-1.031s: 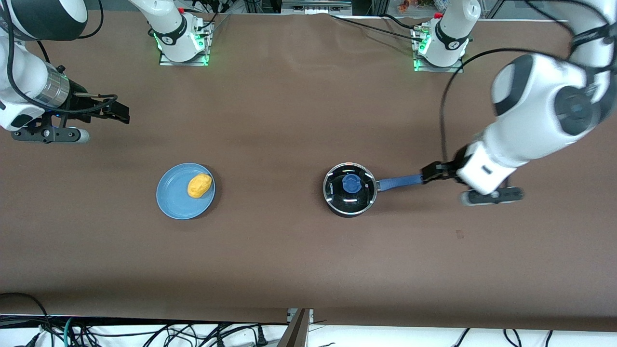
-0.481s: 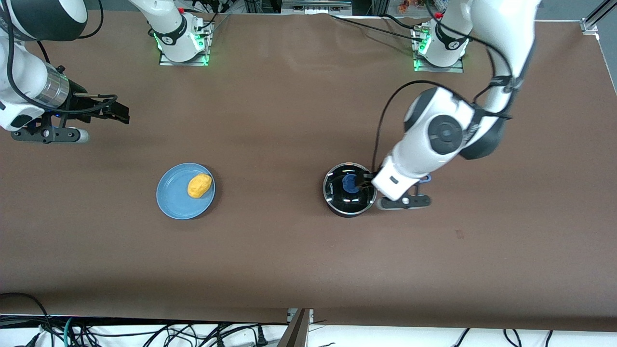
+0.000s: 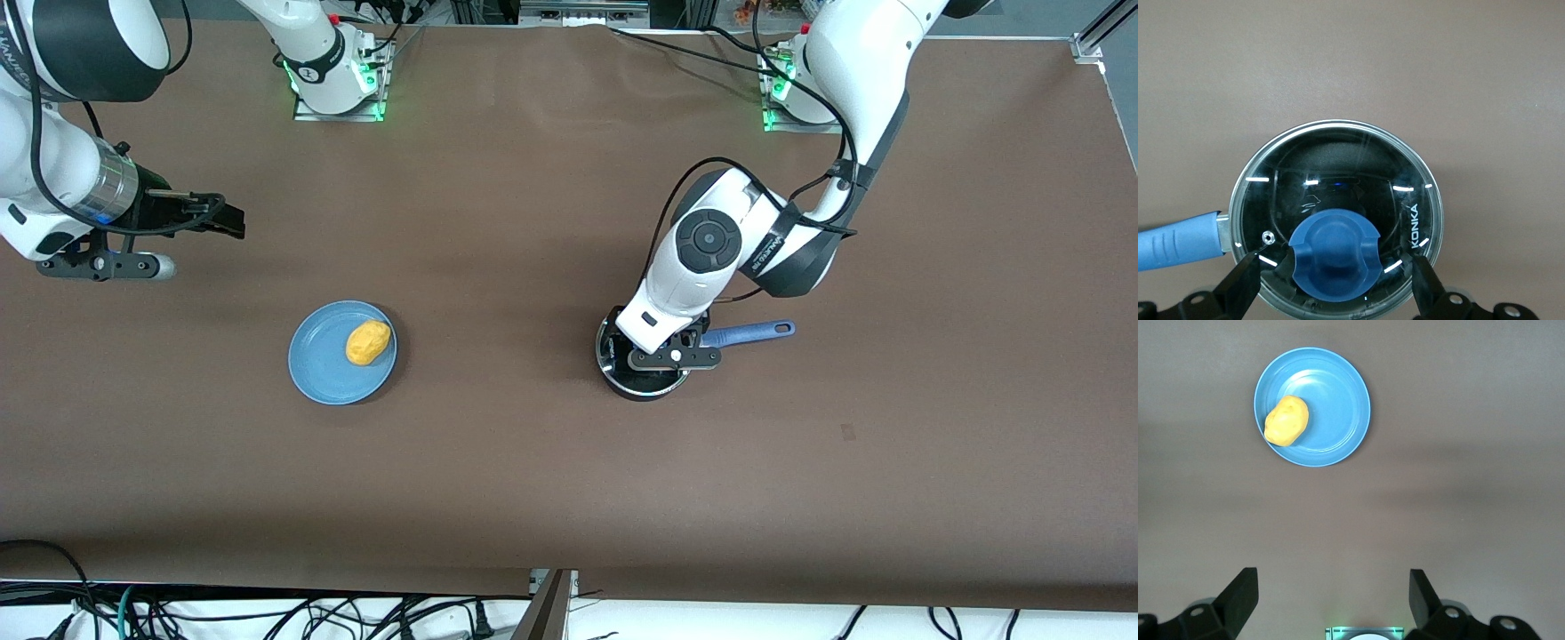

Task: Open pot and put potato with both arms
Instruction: 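Lower the left gripper and grasp the blue lid knob, then lift the lid with the left gripper while the right gripper reaches the potato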

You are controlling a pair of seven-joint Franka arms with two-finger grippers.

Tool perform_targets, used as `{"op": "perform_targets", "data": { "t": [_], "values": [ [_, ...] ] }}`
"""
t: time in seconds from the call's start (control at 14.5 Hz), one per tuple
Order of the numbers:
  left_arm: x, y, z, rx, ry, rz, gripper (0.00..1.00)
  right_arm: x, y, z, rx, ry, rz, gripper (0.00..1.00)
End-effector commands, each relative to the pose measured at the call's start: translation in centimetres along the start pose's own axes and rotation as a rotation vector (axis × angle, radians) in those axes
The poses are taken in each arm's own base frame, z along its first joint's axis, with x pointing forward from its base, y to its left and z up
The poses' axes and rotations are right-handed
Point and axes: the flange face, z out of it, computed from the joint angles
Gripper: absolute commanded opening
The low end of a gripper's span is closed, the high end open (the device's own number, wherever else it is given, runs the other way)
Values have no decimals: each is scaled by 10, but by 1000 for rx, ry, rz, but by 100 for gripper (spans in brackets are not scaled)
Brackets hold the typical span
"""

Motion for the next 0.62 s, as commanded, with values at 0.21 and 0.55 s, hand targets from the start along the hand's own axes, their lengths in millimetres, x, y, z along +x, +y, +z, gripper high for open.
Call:
{"op": "perform_targets", "data": {
  "t": [0.21,0.55],
  "values": [
    [-7,14,17,64,37,66,100,1,4,-4,-6,5,-16,100],
    [-5,15,20,57,44,65,100,2,8,-1,-6,-18,-49,100]
  ]
}}
